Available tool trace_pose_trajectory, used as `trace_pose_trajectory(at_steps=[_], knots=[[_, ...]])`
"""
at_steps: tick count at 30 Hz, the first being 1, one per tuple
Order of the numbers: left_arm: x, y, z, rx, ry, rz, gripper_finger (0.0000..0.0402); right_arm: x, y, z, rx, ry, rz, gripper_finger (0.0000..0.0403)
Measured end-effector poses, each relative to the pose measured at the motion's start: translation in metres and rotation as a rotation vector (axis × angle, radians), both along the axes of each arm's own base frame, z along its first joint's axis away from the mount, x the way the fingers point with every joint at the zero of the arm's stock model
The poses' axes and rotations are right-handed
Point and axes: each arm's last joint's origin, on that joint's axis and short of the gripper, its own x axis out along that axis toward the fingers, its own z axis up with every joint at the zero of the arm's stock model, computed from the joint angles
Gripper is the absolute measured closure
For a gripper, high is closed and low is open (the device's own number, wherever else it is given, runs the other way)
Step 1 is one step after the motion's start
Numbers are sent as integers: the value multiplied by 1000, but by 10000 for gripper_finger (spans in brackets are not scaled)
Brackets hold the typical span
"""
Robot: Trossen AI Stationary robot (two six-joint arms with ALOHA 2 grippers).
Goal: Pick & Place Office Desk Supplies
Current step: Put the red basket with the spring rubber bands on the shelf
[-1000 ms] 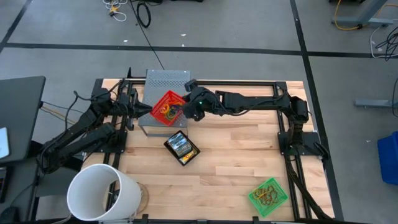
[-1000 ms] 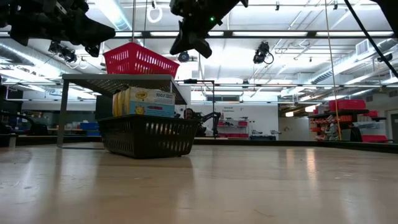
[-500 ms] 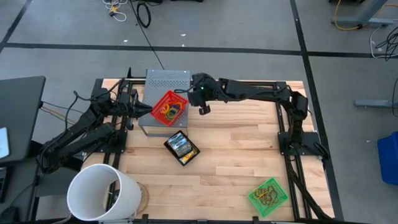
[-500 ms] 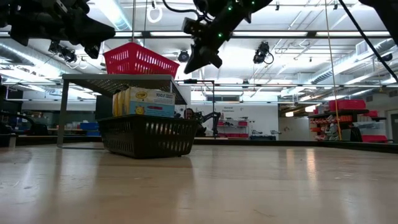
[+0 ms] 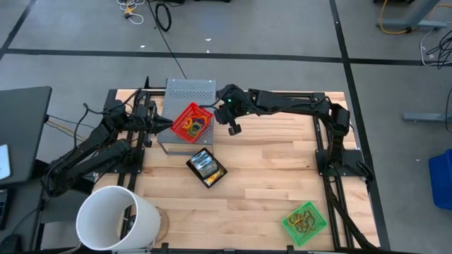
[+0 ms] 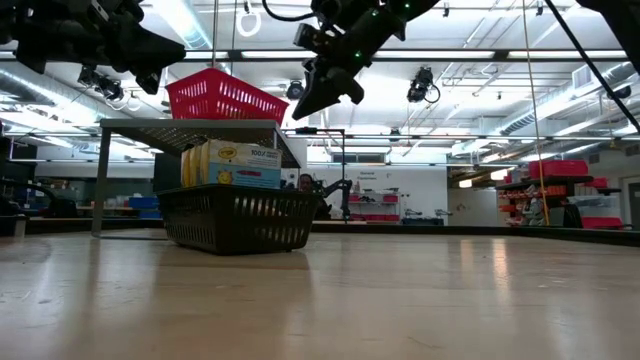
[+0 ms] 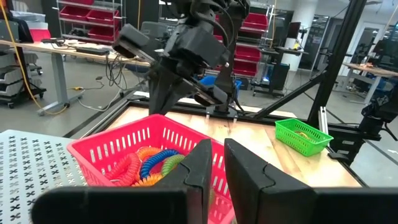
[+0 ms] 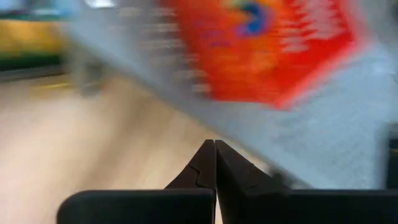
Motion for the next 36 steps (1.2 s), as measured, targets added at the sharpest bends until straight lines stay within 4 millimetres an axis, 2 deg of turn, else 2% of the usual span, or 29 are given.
trace_pose_trajectory(at_steps=[6, 13, 21, 24, 27, 31, 36], knots=[[0, 0, 0, 2, 0, 0, 351, -5, 23, -9, 151, 97, 207, 403], [0, 1, 0, 5, -2, 29, 351, 8, 49, -4, 245, -26, 421, 403], [2, -4, 0, -35, -1, -85, 353, 14, 47, -10, 164, -14, 319, 403], [5, -7, -2, -49, 18, -123, 370, 12, 46, -12, 140, 12, 284, 403], [10, -8, -6, -61, 51, -146, 394, 11, 46, -13, 131, 33, 261, 403], [20, -5, -15, -82, 134, -106, 397, 11, 49, -14, 126, 48, 235, 403], [31, -4, -23, -97, 200, -156, 398, 12, 57, -14, 115, 61, 241, 403]])
